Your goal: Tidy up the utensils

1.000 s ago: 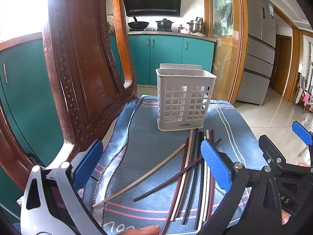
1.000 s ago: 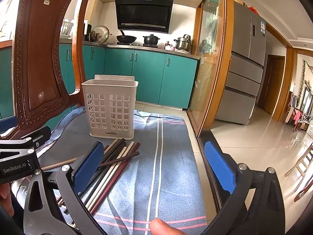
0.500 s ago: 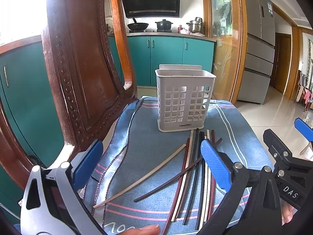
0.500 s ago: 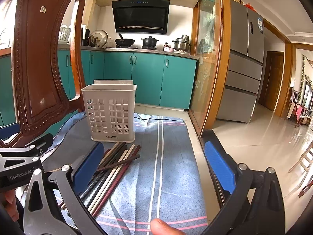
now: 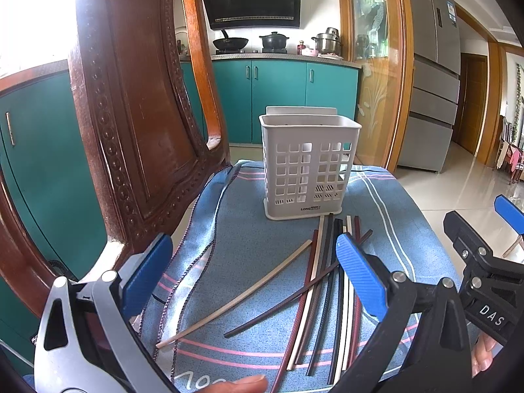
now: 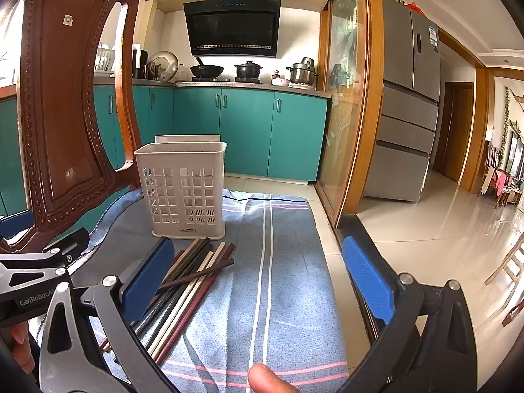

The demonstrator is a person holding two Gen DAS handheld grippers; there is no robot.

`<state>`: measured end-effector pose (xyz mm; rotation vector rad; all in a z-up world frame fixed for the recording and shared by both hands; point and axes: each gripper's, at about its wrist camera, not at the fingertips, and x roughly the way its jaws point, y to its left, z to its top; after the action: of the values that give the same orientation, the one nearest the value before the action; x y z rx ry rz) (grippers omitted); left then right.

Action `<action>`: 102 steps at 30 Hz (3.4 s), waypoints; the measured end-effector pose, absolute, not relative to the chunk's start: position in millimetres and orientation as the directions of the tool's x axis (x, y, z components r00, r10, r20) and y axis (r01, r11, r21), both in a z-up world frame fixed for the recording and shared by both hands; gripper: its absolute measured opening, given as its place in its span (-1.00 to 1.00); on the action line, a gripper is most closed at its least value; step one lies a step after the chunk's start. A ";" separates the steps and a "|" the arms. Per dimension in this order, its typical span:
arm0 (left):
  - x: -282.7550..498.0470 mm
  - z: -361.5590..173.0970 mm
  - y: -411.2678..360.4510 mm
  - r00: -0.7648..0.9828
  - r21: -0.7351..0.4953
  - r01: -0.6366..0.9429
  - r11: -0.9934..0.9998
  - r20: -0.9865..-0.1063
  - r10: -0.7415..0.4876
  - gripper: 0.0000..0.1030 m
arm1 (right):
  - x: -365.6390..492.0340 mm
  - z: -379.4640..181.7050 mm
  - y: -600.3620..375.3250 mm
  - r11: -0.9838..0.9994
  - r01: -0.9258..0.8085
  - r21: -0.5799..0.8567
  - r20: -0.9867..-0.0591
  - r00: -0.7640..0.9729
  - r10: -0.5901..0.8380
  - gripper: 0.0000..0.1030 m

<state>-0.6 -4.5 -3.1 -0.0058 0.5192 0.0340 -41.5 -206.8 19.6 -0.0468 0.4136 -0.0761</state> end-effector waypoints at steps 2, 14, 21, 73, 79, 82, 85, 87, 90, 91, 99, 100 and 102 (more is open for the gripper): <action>-0.6 -3.1 -4.5 0.868 0.003 -0.034 0.999 -0.496 0.031 0.93 | -41.5 19.6 -206.9 0.996 0.064 -0.060 -0.399 0.913 -0.083 0.95; -1.3 -3.7 -5.5 0.867 0.008 -0.035 0.999 -0.497 0.034 0.93 | -41.3 19.7 -207.7 0.996 0.067 -0.057 -0.398 0.914 -0.084 0.95; -1.5 -3.7 -4.9 0.867 0.008 -0.035 0.999 -0.497 0.034 0.93 | -41.3 19.6 -207.6 0.996 0.067 -0.057 -0.396 0.914 -0.084 0.95; 45.7 -31.4 3.1 0.639 0.019 0.063 0.998 -0.768 -0.026 -0.72 | 30.2 -26.6 -249.7 0.996 0.070 0.056 -0.790 0.612 0.002 -0.42; 97.0 -14.7 -20.0 0.613 0.060 0.072 0.996 -0.790 0.003 -0.72 | 93.3 -23.5 -256.2 0.957 0.061 0.284 -0.863 0.451 0.228 -0.47; 116.8 -30.2 -21.7 0.591 0.116 0.049 0.992 -0.804 0.065 -0.72 | 116.2 -38.7 -247.6 0.953 0.069 0.294 -0.896 0.368 0.249 -0.47; 118.2 -42.7 -13.7 0.597 0.162 0.012 0.987 -0.793 0.123 -0.72 | 119.3 -54.6 -236.4 0.965 0.032 0.259 -0.914 0.330 0.235 -0.47; 121.2 -46.2 -9.4 0.588 0.157 -0.002 0.988 -0.799 0.128 -0.68 | 119.7 -67.0 -230.3 0.972 0.016 0.234 -0.928 0.301 0.219 -0.47; 121.9 -40.4 -3.3 0.608 0.130 -0.009 0.992 -0.786 0.108 -0.27 | 122.4 -71.3 -218.3 0.984 -0.014 0.177 -0.934 0.313 0.173 -0.45; 123.4 -38.2 -1.4 0.612 0.126 -0.014 0.992 -0.783 0.108 -0.24 | 123.6 -72.0 -215.1 0.986 -0.022 0.168 -0.934 0.317 0.166 -0.45; 133.1 -40.6 0.2 0.590 0.110 -0.013 0.994 -0.802 0.096 -0.22 | 124.6 -75.0 -177.0 0.993 -0.117 -0.021 -0.910 0.414 0.030 -0.71; 131.4 -40.8 0.6 0.590 0.111 -0.013 0.994 -0.802 0.097 -0.21 | 123.5 -74.5 -176.7 0.992 -0.125 -0.009 -0.911 0.411 0.044 -0.80; 128.2 -40.8 0.6 0.590 0.114 -0.010 0.993 -0.802 0.098 -0.20 | 121.1 -73.1 -178.5 0.991 -0.135 -0.002 -0.913 0.404 0.053 -0.97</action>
<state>128.2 0.6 -40.8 0.1008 0.9385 0.0634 121.1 -178.5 -73.1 -0.0797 1.1487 0.1188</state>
